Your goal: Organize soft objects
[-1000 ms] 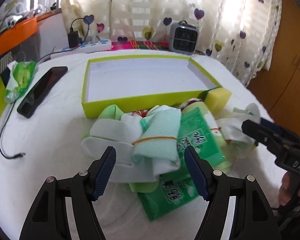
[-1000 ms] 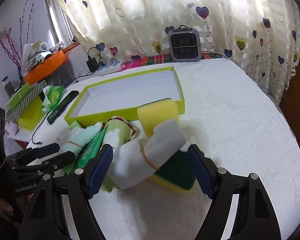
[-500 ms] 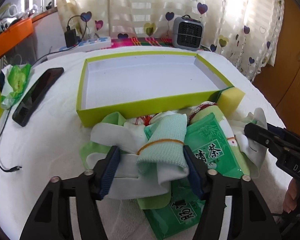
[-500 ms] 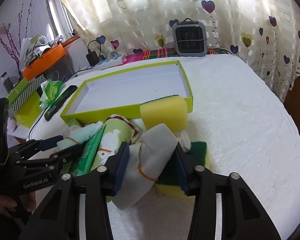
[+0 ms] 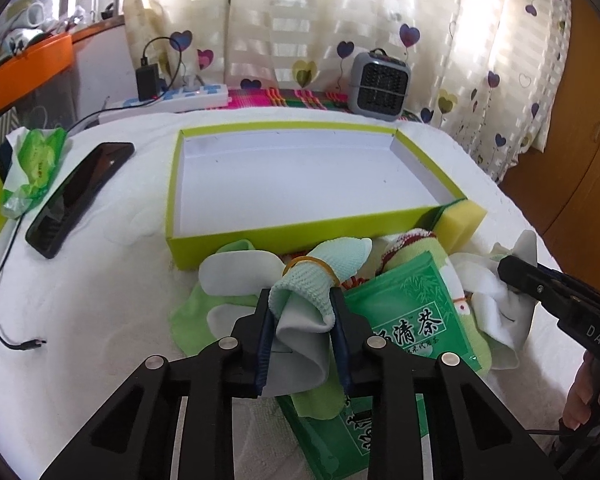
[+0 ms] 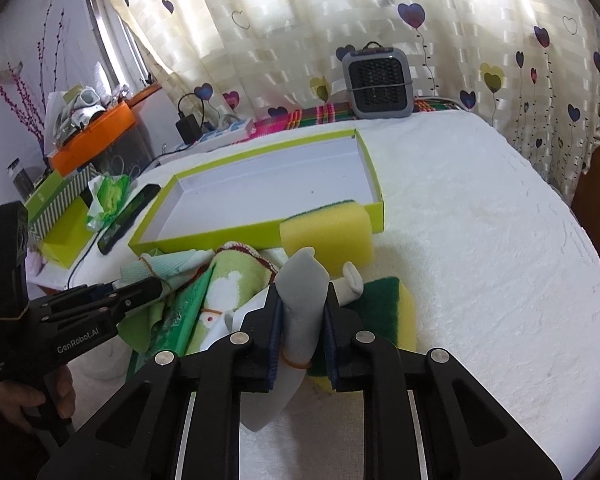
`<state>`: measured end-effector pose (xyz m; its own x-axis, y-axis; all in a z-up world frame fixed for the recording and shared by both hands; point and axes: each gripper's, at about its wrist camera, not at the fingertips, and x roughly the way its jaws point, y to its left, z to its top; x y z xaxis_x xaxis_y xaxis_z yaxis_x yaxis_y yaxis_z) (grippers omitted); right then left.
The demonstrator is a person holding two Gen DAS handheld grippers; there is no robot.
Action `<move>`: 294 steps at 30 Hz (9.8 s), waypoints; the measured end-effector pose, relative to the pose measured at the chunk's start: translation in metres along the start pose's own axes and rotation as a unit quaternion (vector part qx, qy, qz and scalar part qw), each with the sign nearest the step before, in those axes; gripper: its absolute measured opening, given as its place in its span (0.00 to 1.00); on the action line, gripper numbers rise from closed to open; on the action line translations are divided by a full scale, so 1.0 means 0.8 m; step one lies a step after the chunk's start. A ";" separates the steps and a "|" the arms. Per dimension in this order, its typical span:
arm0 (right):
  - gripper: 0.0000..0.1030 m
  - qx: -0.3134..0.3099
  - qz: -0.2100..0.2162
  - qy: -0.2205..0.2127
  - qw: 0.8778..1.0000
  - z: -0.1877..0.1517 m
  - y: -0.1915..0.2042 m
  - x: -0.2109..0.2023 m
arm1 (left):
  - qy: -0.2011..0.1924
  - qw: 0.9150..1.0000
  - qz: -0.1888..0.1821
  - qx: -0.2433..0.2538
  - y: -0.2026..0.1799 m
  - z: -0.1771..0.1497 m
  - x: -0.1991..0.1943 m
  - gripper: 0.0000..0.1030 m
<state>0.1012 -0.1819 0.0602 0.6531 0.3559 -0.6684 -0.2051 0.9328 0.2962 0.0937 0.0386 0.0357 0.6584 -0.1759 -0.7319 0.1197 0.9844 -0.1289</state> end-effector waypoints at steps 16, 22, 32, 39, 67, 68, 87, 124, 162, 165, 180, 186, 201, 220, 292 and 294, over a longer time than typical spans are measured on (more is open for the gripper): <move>0.16 -0.001 0.040 -0.039 0.998 0.028 0.008 -0.037 | -0.060 0.998 -0.025 -0.024 0.010 0.032 -0.061 0.23; 0.16 -0.004 0.043 -0.057 0.997 0.047 0.010 -0.046 | -0.074 0.996 -0.037 -0.022 0.010 0.048 -0.071 0.23; 0.16 -0.001 0.055 -0.063 0.996 0.088 0.005 -0.034 | -0.086 0.995 -0.046 -0.032 0.024 0.088 -0.062 0.23; 0.16 0.000 0.061 -0.048 0.997 0.122 0.005 0.001 | -0.077 0.996 -0.038 -0.032 0.036 0.117 -0.033 0.24; 0.17 -0.020 -0.015 0.076 0.997 0.164 -0.009 0.179 | 0.002 0.999 -0.021 -0.040 0.068 0.154 0.115 0.25; 0.17 -0.019 -0.018 0.078 0.997 0.164 -0.010 0.181 | 0.004 0.999 -0.020 -0.039 0.068 0.154 0.117 0.25; 0.56 0.009 -0.032 0.069 0.997 0.166 -0.022 0.175 | 0.016 0.999 -0.010 -0.043 0.066 0.148 0.116 0.54; 0.62 0.009 -0.013 0.011 1.000 0.087 -0.021 0.039 | -0.032 0.999 -0.029 -0.026 0.019 0.056 -0.013 0.60; 0.63 0.033 -0.042 0.012 0.998 -0.025 -0.051 -0.015 | 0.010 0.997 -0.072 0.018 -0.020 -0.050 -0.029 0.60; 0.63 0.035 -0.043 0.015 0.998 -0.027 -0.054 -0.014 | 0.014 0.997 -0.073 0.021 -0.025 -0.052 -0.027 0.60; 0.68 0.041 -0.034 0.040 0.998 -0.026 -0.064 0.011 | 0.019 0.995 -0.095 0.026 -0.046 -0.039 -0.015 0.65; 0.68 0.041 -0.034 0.047 0.998 -0.024 -0.065 0.013 | 0.019 0.995 -0.087 0.040 -0.057 -0.029 -0.010 0.65; 0.53 0.027 -0.020 0.047 0.998 -0.026 -0.064 0.015 | 0.041 0.996 -0.077 0.013 -0.044 -0.015 0.019 0.66; 0.46 0.027 -0.013 0.047 0.998 -0.028 -0.062 0.018 | 0.036 0.992 -0.111 -0.041 -0.015 -0.018 0.028 0.63; 0.46 -0.013 0.008 -0.031 0.999 -0.006 -0.018 -0.029 | -0.058 0.996 -0.060 -0.028 -0.009 -0.009 -0.060 0.23; 0.46 -0.015 0.008 -0.035 0.999 -0.003 -0.016 -0.031 | -0.060 0.996 -0.065 -0.029 -0.009 -0.005 -0.062 0.23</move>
<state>0.0861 -0.2024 0.0715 0.6980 0.3677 -0.6144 -0.2373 0.9284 0.2859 0.0574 0.0405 0.0704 0.7242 -0.2980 -0.6219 0.1687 0.9510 -0.2592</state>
